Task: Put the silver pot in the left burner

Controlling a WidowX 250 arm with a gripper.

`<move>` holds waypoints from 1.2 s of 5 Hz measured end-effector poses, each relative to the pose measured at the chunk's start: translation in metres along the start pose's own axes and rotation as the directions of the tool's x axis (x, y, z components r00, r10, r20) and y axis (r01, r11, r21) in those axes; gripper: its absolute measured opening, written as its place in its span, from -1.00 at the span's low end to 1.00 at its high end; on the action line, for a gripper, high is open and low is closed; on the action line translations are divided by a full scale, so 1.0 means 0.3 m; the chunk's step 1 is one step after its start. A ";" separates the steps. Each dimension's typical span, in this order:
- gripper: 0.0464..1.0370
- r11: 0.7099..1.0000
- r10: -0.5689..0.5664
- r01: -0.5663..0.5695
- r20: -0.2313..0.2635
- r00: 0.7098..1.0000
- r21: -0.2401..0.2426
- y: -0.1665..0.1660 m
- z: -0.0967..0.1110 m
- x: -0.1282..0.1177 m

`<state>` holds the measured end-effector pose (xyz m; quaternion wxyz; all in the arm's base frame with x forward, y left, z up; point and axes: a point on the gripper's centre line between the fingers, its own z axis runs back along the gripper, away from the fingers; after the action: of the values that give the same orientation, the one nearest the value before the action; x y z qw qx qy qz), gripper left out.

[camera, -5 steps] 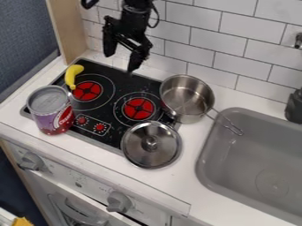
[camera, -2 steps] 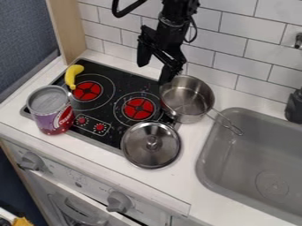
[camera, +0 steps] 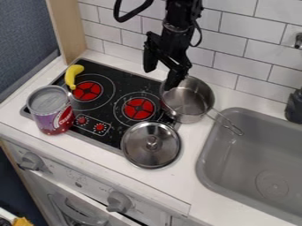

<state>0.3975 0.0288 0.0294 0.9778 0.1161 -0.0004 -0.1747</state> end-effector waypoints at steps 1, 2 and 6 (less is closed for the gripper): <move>0.82 1.000 -0.010 0.010 -0.020 1.000 0.011 0.001 -0.027 -0.005; 0.24 1.000 -0.016 0.016 -0.027 1.000 0.007 -0.006 -0.053 -0.005; -0.89 0.995 0.006 0.000 -0.063 0.998 0.099 0.015 -0.121 -0.056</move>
<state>0.3847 0.0470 -0.0043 0.9706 0.1698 0.0216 -0.1691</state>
